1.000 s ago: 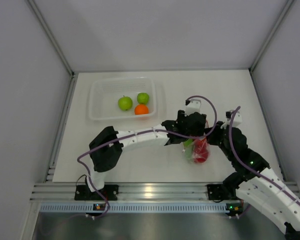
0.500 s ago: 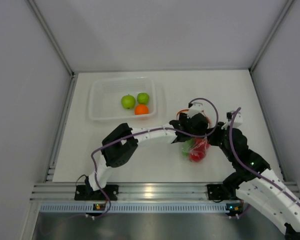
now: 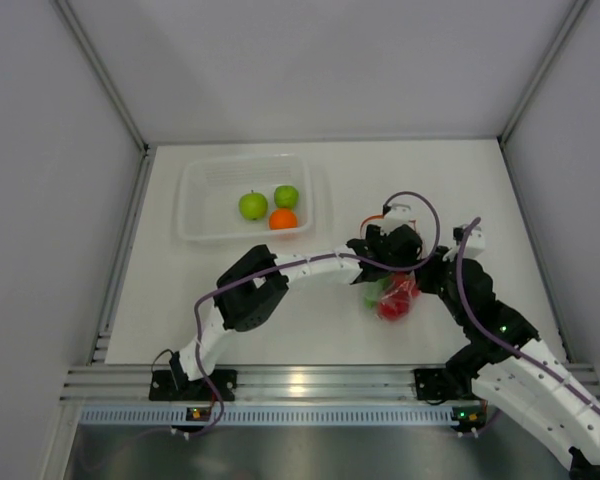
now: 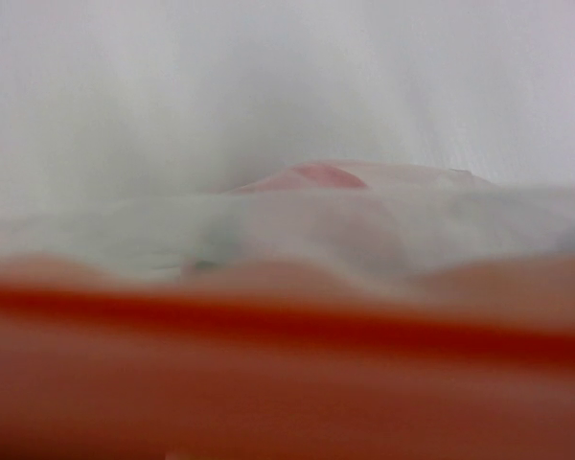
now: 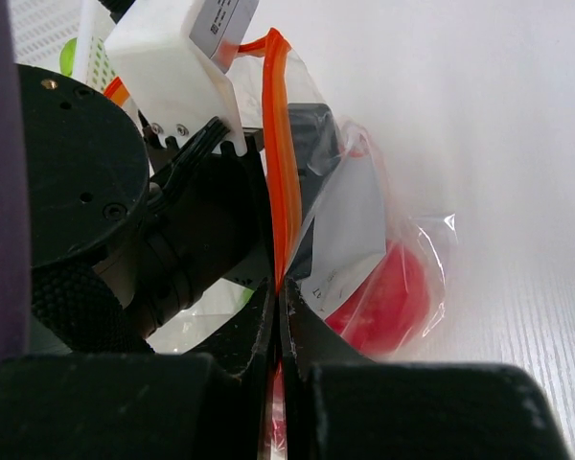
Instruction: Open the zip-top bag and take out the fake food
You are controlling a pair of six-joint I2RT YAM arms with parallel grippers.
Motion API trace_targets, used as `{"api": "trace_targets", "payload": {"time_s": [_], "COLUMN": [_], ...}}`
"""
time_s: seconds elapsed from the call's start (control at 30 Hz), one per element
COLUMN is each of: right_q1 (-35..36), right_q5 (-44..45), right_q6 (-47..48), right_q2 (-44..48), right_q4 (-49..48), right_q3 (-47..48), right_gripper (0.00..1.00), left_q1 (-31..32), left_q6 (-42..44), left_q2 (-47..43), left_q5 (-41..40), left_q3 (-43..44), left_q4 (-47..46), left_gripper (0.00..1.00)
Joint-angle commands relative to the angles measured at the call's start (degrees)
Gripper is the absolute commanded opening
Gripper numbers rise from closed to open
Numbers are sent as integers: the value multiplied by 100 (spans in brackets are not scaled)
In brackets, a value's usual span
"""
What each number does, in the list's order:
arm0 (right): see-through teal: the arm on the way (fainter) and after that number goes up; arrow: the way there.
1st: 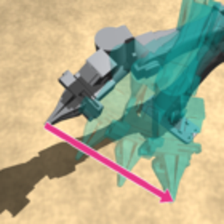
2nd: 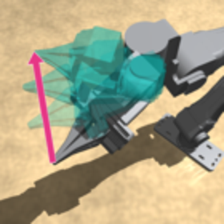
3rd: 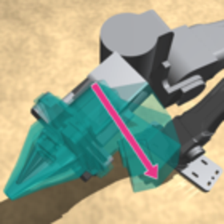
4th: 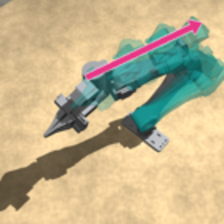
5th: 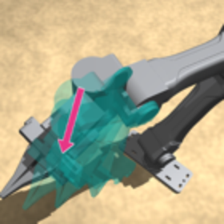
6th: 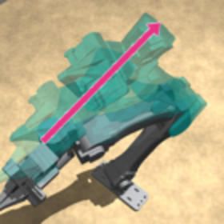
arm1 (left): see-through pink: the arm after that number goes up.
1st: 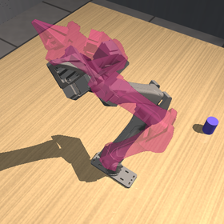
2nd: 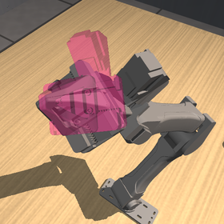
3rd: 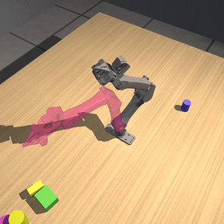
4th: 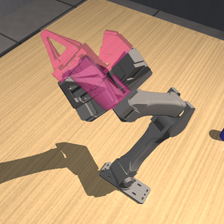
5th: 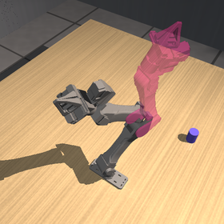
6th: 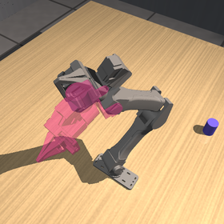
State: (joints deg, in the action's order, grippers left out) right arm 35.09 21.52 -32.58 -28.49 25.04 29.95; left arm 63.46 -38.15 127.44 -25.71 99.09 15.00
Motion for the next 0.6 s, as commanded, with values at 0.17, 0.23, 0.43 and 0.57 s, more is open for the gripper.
{"api": "trace_targets", "payload": {"time_s": [0.17, 0.23, 0.43, 0.57], "right_q1": [68, 68, 68, 68], "right_q5": [-25, -7, -297, -508], "right_q6": [243, 339, 586, 586], "right_q2": [-121, -209, -798, -1131], "right_q4": [-209, -271, -569, -807], "right_q3": [124, 212, 502, 590], "right_gripper": [0, 0, 0, 0], "left_q1": [52, 96, 201, 254], "left_q6": [-105, -70, -131, -122], "left_q2": [-876, -1158, -2126, -2495], "left_q5": [233, 330, 655, 752], "left_q3": [-538, -732, -1462, -1734], "left_q4": [-200, -331, -770, -797], "left_gripper": [0, 0, 0, 0]}}
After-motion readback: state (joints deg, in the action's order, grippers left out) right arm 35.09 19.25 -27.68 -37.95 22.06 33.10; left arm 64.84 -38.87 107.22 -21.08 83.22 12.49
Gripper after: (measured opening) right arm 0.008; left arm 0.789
